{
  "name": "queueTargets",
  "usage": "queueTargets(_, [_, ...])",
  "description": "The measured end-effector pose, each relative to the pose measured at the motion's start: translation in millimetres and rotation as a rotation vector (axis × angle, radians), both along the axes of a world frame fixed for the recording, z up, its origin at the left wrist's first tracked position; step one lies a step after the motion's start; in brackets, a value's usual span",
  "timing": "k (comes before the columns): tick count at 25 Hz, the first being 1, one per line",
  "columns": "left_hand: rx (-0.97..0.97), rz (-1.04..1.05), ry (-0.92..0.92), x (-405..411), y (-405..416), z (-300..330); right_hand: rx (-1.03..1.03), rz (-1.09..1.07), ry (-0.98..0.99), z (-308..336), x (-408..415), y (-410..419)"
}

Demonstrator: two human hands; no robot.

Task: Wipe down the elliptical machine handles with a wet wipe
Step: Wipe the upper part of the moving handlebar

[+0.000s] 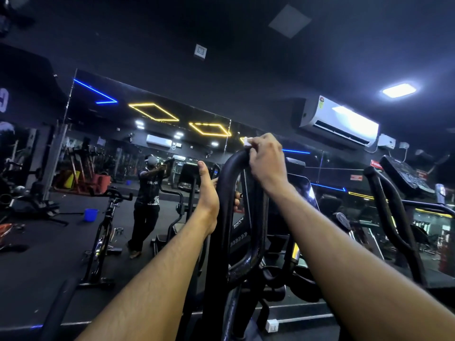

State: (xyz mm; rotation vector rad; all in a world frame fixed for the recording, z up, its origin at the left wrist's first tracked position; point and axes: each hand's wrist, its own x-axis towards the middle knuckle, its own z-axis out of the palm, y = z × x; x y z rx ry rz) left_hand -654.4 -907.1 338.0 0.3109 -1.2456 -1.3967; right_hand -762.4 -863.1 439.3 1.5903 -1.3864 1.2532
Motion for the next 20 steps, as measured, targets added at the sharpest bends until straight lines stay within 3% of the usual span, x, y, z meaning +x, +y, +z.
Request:
queueTargets(4, [-0.033, 0.039, -0.007, 2, 9, 2, 0.047, -0.174, 0.393, -34, 41, 1])
queueTargets(6, [-0.024, 0.077, 0.009, 1, 10, 1, 0.145, -0.148, 0.597, -42, 45, 13])
queueTargets(9, [-0.031, 0.074, 0.001, 1, 9, 1, 0.255, 0.081, 0.465, -25, 28, 28])
queueTargets(13, [-0.016, 0.025, -0.002, 1, 5, -1, 0.045, -0.023, 0.076, 9, -9, 13])
queueTargets(17, [-0.01, -0.001, -0.003, 0, 6, -1, 0.021, -0.073, 0.128, -12, 5, 1])
queueTargets(20, [-0.033, -0.028, 0.01, 1, 12, 2, -0.04, 0.091, 0.186, -50, 19, 11])
